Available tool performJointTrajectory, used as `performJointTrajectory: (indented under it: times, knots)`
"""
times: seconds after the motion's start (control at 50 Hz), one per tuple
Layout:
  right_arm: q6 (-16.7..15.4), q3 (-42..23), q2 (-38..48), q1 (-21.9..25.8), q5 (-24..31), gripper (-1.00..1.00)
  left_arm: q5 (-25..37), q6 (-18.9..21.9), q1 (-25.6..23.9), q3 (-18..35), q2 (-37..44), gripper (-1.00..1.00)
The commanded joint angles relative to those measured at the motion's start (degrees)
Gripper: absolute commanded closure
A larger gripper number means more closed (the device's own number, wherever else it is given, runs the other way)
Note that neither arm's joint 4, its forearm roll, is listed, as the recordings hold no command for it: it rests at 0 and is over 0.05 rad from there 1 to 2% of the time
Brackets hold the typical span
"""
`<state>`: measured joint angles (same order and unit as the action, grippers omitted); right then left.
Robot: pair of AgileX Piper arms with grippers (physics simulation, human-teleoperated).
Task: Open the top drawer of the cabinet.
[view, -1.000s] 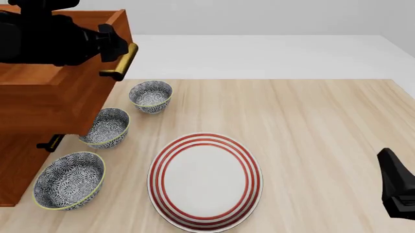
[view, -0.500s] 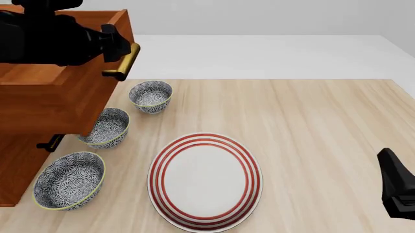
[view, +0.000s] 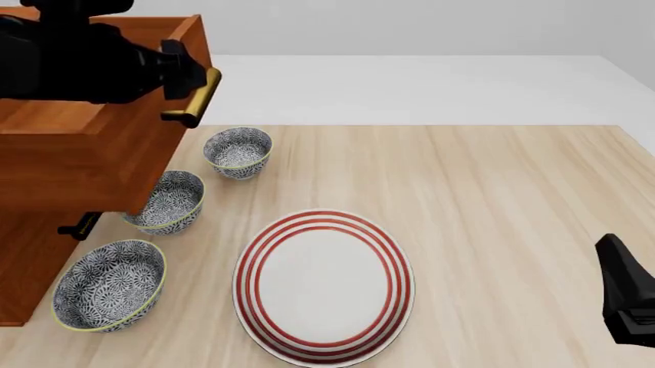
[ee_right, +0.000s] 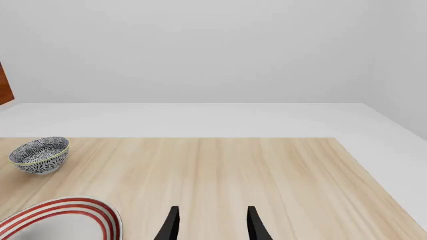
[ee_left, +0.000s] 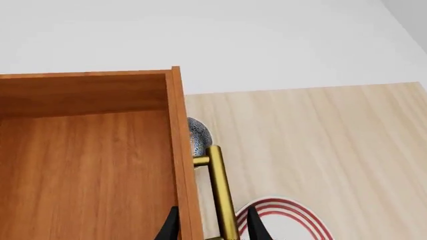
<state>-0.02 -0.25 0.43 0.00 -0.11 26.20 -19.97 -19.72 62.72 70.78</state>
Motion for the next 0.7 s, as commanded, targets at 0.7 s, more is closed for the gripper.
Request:
performJointTrajectory:
  times: [0.7]
  knots:
    - [-0.02,0.00,0.00,0.00,0.00,-1.00,13.40,9.43,-3.06,6.39,-2.79,-1.00]
